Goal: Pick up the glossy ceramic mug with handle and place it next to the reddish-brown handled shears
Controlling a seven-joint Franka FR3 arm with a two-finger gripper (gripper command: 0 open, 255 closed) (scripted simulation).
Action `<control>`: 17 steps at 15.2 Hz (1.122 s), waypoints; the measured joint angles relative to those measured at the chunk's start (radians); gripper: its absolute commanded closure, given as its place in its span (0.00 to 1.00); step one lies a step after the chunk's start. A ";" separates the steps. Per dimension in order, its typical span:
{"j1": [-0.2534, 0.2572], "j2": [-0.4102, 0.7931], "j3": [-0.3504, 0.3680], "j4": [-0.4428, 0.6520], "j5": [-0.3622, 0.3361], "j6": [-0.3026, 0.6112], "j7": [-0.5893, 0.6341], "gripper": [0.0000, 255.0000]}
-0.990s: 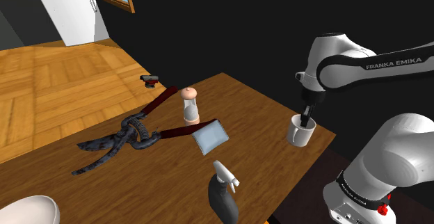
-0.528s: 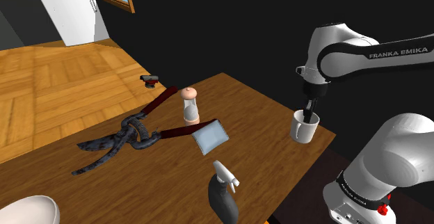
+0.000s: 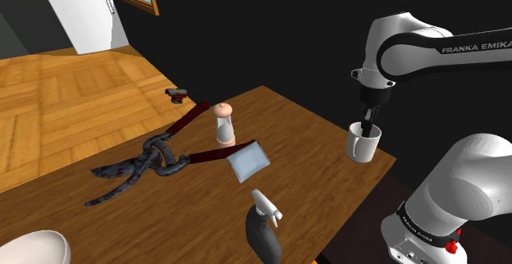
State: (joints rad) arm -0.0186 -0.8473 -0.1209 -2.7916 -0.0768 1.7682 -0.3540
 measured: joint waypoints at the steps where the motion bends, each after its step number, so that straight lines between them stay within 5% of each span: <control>1: 0.001 -0.008 0.007 0.018 0.006 -0.023 0.004 1.00; 17: 0.014 -0.014 0.077 0.223 0.071 -0.179 0.047 1.00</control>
State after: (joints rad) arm -0.0041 -0.8615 -0.0440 -2.5687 -0.0063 1.5893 -0.3074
